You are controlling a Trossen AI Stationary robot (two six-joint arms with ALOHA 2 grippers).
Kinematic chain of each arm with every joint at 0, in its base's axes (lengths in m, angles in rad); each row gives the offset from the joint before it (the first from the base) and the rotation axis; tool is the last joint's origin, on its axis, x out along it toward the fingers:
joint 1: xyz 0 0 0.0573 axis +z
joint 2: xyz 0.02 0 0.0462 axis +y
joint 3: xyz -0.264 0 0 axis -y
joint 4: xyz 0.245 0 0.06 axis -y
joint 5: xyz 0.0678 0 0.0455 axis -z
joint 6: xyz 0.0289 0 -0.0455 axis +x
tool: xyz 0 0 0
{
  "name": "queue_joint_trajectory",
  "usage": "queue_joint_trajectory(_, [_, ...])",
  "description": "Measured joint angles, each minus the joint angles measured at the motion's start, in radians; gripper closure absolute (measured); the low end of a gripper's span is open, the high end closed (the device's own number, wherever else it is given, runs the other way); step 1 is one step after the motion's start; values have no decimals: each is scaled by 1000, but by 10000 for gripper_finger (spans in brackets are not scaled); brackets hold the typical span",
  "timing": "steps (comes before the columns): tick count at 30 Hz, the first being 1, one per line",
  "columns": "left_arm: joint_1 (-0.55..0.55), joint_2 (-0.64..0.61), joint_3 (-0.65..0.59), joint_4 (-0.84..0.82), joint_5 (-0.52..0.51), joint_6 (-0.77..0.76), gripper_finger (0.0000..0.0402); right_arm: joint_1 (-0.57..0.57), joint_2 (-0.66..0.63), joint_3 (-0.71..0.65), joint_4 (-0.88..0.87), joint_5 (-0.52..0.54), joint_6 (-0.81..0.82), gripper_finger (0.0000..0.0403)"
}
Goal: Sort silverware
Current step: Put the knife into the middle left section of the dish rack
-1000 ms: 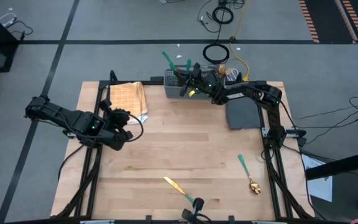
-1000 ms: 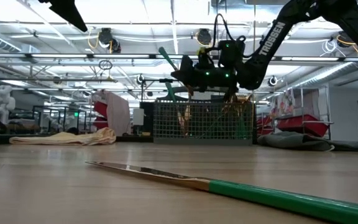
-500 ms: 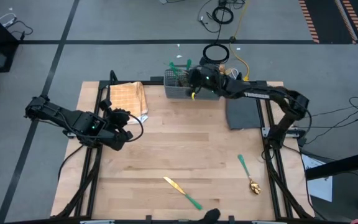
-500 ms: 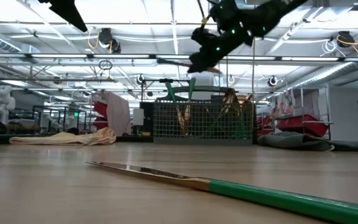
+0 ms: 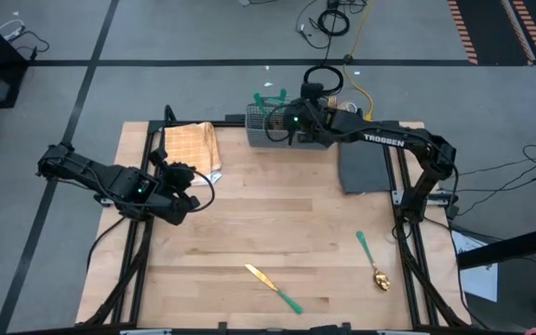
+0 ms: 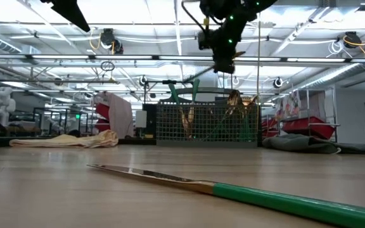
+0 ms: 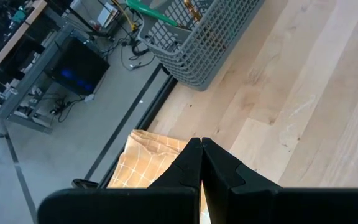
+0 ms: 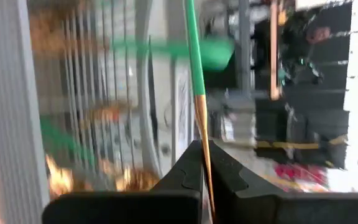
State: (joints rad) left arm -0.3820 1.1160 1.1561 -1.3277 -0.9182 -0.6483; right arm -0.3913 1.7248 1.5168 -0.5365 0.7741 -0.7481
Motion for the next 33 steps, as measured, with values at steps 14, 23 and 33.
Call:
queue_joint_trajectory(14, [0, 0, 0, 2, -2, -1, 393, 4, 10, -1, -273, 36, 47, 403])
queue_joint_trajectory(23, [0, 0, 0, 12, -2, -1, 393, 27, 13, -1, -300, 31, -112, 403])
queue_joint_trajectory(33, [0, 0, 0, 12, -12, 0, 393, 36, 90, -1, -302, 37, -226, 403])
